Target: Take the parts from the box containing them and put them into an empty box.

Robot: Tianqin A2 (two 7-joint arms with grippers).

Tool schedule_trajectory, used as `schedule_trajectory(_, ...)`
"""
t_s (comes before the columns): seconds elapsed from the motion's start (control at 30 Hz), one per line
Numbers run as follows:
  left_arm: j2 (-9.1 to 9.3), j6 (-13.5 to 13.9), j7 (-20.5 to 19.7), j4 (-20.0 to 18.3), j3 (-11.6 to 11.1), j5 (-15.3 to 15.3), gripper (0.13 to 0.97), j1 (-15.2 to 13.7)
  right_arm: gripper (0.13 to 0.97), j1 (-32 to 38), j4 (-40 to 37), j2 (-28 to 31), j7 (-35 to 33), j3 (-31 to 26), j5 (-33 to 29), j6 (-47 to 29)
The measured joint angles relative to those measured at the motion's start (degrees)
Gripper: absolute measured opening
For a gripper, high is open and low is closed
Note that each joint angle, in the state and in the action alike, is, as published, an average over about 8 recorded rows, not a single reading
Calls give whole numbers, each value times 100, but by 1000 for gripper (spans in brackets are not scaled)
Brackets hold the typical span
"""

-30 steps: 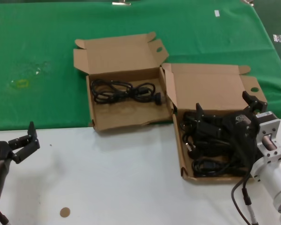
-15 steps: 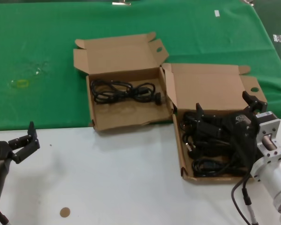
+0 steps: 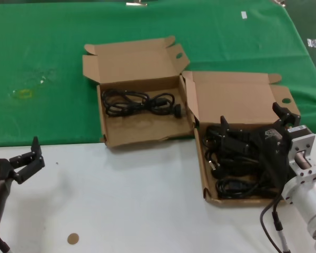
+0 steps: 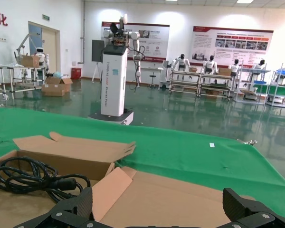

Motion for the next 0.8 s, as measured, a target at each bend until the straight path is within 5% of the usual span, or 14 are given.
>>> schedule_trajectory(0.8, 0, 0, 0, 0, 0, 0, 966, 0, 966, 0, 0, 0, 0, 0, 0, 0)
